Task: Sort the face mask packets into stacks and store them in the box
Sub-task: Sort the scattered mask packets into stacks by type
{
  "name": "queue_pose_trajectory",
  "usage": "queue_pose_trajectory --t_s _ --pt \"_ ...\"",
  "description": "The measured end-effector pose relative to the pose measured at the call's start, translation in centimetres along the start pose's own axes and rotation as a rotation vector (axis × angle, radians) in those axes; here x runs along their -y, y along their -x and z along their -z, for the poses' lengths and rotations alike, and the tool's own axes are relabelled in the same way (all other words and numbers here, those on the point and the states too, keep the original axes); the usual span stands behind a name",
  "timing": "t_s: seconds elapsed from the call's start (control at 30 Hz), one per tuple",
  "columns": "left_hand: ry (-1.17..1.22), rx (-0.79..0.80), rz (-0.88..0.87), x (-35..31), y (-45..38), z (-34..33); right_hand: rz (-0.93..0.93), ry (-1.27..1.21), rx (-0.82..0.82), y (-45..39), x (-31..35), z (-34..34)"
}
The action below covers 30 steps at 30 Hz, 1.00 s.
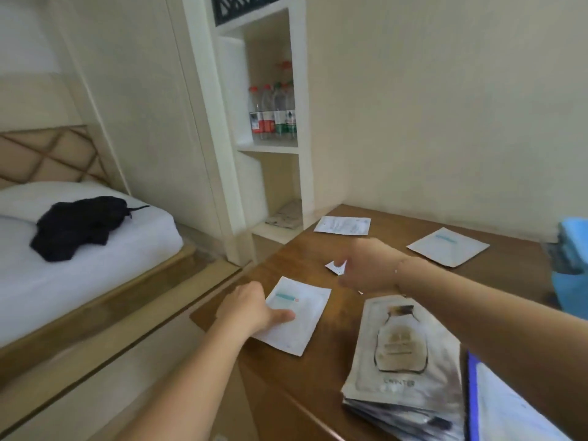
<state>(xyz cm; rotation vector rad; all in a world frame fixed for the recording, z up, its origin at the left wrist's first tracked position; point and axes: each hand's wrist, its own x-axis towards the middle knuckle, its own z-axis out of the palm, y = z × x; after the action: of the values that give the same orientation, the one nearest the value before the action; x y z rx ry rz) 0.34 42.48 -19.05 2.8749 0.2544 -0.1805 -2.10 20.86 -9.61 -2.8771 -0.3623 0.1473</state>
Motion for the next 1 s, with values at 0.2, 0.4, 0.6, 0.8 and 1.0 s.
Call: queue_pose_trajectory --t_s 0.2,0.4,0.6,0.8,1.0 --pt "0.490 -0.021 -0.080 1.0 0.9 -0.1 -0.078 -0.008 0.166 -6.2 0.4 -5.2" --pt "1.193 0.074 -0.057 -1.6 4.2 1.1 -0.236 -1.167 0.208 -3.0 -0.5 -3.4" --pt "1.267 0.160 -0.436 -9.8 11.0 2.8 -0.137 -1.239 -0.213 7.2 -7.1 1.1" --pt "0.744 0.176 -0.940 -21.4 22.6 0.6 -0.349 -1.128 -0.424 26.7 -19.7 5.2" --pt "0.153 0.164 -1.261 -29.9 32.2 -3.8 -0.703 -0.933 -0.447 42.5 -27.5 3.4"
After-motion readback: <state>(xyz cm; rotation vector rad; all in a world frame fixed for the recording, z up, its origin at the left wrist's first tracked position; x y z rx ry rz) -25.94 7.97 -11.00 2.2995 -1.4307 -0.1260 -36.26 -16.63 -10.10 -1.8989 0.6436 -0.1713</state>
